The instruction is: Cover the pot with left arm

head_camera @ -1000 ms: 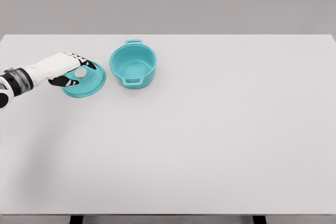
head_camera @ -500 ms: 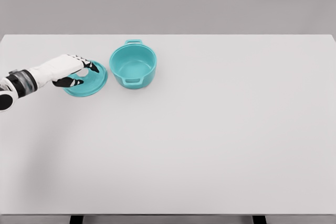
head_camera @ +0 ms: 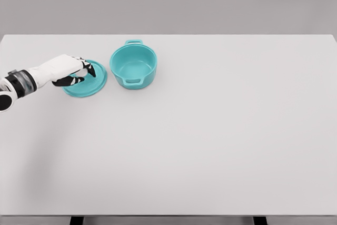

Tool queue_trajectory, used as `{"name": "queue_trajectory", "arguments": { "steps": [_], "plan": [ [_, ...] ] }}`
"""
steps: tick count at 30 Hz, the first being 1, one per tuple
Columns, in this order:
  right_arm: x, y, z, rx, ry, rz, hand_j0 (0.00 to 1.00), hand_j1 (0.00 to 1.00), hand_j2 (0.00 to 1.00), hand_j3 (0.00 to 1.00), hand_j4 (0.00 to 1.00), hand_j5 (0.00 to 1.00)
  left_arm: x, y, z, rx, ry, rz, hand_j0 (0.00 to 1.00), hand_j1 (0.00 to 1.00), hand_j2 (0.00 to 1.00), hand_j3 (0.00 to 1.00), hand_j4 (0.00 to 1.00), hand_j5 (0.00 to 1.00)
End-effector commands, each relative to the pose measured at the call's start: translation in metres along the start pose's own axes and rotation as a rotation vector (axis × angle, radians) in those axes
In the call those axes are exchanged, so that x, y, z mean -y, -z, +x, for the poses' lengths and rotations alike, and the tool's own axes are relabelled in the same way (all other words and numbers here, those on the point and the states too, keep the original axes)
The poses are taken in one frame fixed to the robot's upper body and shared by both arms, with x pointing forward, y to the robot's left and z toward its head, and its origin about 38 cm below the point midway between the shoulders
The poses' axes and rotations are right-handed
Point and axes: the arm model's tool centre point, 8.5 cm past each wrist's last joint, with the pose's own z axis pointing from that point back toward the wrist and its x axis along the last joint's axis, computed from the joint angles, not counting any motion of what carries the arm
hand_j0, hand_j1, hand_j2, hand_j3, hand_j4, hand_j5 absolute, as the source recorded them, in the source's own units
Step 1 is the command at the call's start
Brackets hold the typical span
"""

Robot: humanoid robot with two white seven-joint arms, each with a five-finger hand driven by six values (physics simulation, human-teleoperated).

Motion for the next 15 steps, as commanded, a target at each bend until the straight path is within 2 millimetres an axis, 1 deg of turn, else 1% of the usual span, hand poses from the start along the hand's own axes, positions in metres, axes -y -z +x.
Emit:
{"name": "queue_trajectory", "arguments": {
  "steps": [1,8,10,15],
  "plan": [
    [0.000,0.000,0.000,0.000,0.000,0.000,1.00,1.00,1.00,1.00,1.00,1.00,-0.002,0.000,0.000,0.001,-0.005,0.008,0.49,0.49,0.49,0.49,0.49,0.49],
    [0.000,0.000,0.000,0.000,0.000,0.000,1.00,1.00,1.00,1.00,1.00,1.00,-0.009,-0.001,0.000,0.002,0.005,0.019,0.49,0.49,0.49,0.49,0.49,0.49],
    [0.000,0.000,0.000,0.000,0.000,0.000,1.00,1.00,1.00,1.00,1.00,1.00,-0.013,-0.009,-0.005,-0.008,0.020,0.018,0.49,0.49,0.49,0.49,0.49,0.49],
    [0.000,0.000,0.000,0.000,0.000,0.000,1.00,1.00,1.00,1.00,1.00,1.00,-0.021,-0.012,-0.004,-0.001,0.041,0.028,0.49,0.49,0.49,0.49,0.49,0.49]
  ]
}}
